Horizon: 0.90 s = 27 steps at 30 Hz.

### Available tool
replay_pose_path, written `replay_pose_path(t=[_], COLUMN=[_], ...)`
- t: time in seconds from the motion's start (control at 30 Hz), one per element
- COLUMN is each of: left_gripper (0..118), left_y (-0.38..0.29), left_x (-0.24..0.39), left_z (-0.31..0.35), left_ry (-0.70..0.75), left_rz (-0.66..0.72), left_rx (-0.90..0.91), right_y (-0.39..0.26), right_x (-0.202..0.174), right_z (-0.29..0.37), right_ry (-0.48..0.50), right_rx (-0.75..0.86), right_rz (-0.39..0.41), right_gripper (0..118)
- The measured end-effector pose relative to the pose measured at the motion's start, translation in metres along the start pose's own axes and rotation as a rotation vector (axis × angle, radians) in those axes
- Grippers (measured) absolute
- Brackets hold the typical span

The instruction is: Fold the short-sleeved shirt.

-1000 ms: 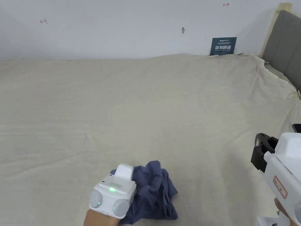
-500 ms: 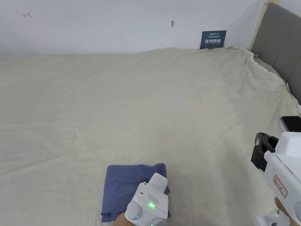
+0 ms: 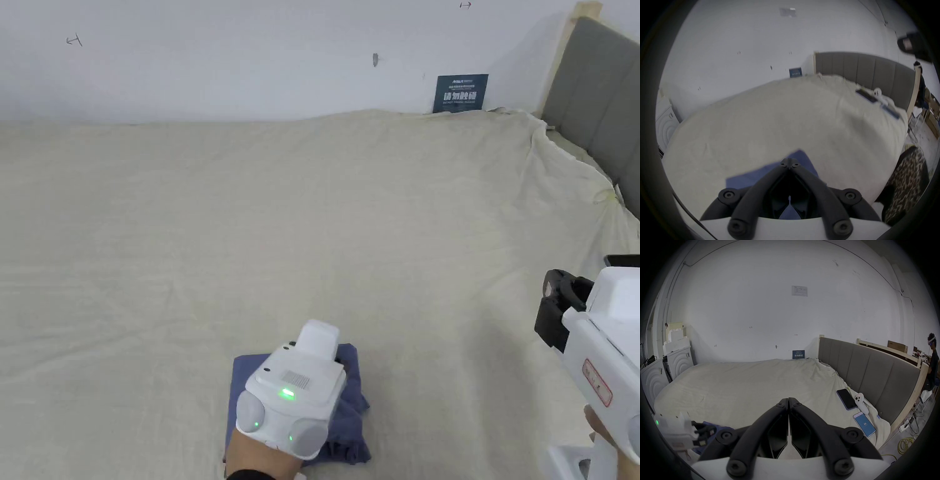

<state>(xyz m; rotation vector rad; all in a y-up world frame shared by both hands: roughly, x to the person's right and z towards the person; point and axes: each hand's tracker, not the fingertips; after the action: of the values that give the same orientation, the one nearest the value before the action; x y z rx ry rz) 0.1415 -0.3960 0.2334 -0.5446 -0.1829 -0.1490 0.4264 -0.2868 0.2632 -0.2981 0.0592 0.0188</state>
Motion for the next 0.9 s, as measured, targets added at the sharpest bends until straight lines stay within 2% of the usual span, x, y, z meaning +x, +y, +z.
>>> replay_pose_path(t=[0.33,0.6,0.9], left_gripper=[0,0,0], left_y=[0.064,0.062,0.045], left_x=[-0.084,-0.150,-0.182], left_z=[0.083,0.127,0.148], left_ry=[0.095,0.234,0.346], left_rz=[0.119,0.196,0.267], left_rx=[0.243,0.370,0.434], right_y=[0.025,0.032,0.026], right_x=[-0.035,-0.060,-0.071], right_z=[0.007,0.008,0.007], right_ry=[0.056,0.094,0.110], right_rx=[0.079,0.121,0.143], right_rz=[0.011,0.022,0.032], right_gripper=[0,0,0])
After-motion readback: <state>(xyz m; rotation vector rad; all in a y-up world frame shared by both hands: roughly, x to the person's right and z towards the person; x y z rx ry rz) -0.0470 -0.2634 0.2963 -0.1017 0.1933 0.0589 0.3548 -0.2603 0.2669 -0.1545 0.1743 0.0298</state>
